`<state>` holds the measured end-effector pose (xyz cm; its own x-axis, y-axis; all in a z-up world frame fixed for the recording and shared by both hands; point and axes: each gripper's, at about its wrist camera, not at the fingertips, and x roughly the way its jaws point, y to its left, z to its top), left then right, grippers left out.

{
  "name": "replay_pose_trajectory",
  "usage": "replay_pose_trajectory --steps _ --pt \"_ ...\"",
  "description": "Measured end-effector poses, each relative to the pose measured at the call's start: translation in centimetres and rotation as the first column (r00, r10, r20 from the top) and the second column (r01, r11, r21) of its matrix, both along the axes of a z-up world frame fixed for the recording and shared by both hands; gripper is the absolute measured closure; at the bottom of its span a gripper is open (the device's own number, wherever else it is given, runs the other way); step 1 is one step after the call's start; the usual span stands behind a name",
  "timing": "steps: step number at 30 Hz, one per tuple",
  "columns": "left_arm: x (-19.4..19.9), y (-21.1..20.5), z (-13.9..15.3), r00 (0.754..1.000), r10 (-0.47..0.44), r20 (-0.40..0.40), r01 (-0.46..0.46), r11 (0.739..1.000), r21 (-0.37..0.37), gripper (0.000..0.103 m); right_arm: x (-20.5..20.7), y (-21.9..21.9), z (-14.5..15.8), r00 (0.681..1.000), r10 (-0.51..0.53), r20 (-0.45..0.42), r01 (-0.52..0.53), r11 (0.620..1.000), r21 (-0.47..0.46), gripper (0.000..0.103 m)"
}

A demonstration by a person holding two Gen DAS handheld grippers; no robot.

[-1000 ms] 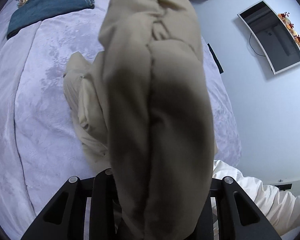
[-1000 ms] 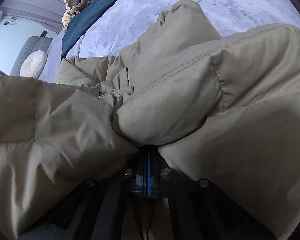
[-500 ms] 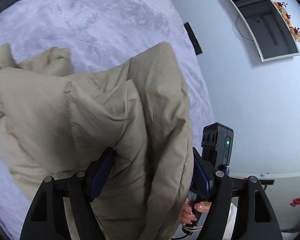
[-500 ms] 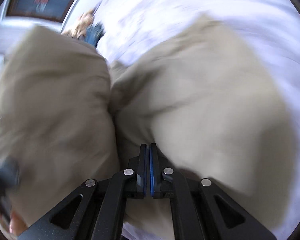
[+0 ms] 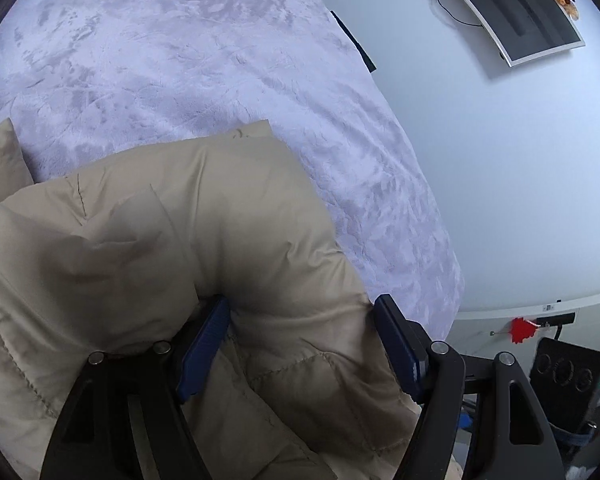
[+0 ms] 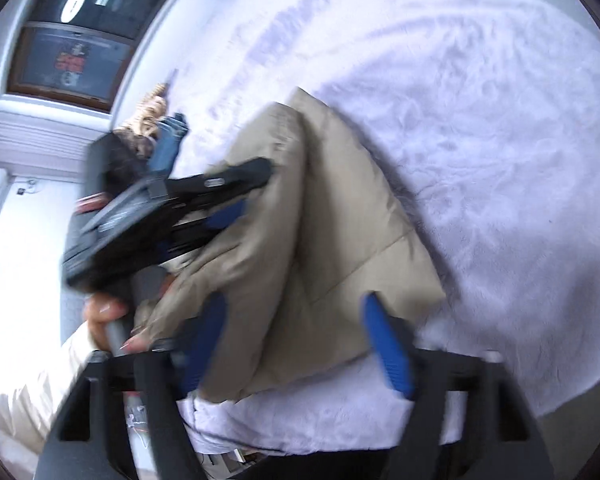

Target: Fold large clothes

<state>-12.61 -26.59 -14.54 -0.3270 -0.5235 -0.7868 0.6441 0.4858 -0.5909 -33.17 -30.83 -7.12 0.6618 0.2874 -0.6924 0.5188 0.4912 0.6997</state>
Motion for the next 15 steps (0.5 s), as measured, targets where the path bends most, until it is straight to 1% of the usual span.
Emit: replay_pose_trajectory --steps 2,3,4,6,7,8,9,10,11,13,14,15 --pt "0.2 0.3 0.9 0.999 0.018 0.026 -0.018 1.0 -0.005 0.028 0.0 0.7 1.2 0.998 0.042 0.049 -0.044 0.998 0.042 0.02" --pt "0.6 -0.2 0.6 0.999 0.026 0.048 -0.025 1.0 -0.014 0.028 0.4 1.3 1.4 0.996 0.063 0.064 -0.067 0.996 0.064 0.019" --pt "1.0 -0.4 1.3 0.997 0.032 0.073 -0.03 0.999 -0.027 0.028 0.9 1.8 1.5 0.995 0.079 0.067 -0.084 0.994 0.075 0.019" --pt "1.4 1.0 3.5 0.986 0.05 0.162 -0.039 0.997 -0.07 0.028 1.8 1.8 1.7 0.993 0.098 0.066 -0.103 0.992 0.074 0.019" --pt "1.8 2.1 4.7 0.975 0.071 0.21 -0.052 0.994 -0.096 0.028 2.8 2.1 1.5 0.994 0.102 0.034 -0.104 0.994 0.041 0.019" --pt "2.2 3.6 5.8 0.961 0.1 0.257 -0.072 0.991 -0.117 0.028 3.7 2.4 1.2 0.995 0.097 -0.038 -0.098 0.995 -0.017 0.019" --pt "2.7 5.4 7.0 0.945 0.133 0.299 -0.098 0.987 -0.13 0.028 4.6 2.5 0.8 0.992 0.093 -0.09 -0.099 0.992 -0.073 0.03" --pt "3.4 7.5 7.8 0.915 0.182 0.36 -0.14 0.98 -0.14 0.028 5.2 2.6 0.6 0.988 0.096 -0.123 -0.111 0.987 -0.115 0.08" --pt "4.1 10.0 8.3 0.885 0.224 0.408 -0.18 0.973 -0.143 0.028 5.6 2.6 0.2 0.981 0.099 -0.167 -0.126 0.979 -0.163 0.09" --pt "5.6 13.6 8.0 0.839 0.295 0.457 -0.266 0.955 -0.127 0.028 5.8 2.4 0.4 0.978 0.094 -0.188 -0.141 0.957 -0.254 0.092" --pt "6.6 15.4 7.3 0.826 0.33 0.457 -0.315 0.943 -0.111 0.028 5.6 2.3 0.5 0.976 0.094 -0.196 -0.149 0.947 -0.286 0.092" --pt "7.7 16.9 6.2 0.82 0.361 0.444 -0.361 0.928 -0.088 0.028 5.4 2.1 0.6 0.975 0.09 -0.204 -0.153 0.937 -0.313 0.092"
